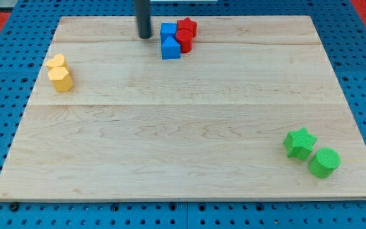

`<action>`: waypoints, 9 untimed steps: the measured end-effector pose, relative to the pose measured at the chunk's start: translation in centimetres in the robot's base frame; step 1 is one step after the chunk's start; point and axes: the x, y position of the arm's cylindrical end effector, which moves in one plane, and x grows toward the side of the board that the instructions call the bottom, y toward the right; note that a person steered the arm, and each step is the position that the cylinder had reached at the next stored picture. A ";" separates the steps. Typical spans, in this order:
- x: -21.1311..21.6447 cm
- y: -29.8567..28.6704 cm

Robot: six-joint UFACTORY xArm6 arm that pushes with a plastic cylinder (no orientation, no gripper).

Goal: Slide yellow hexagon closer to green star

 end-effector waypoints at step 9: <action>17.7 5.0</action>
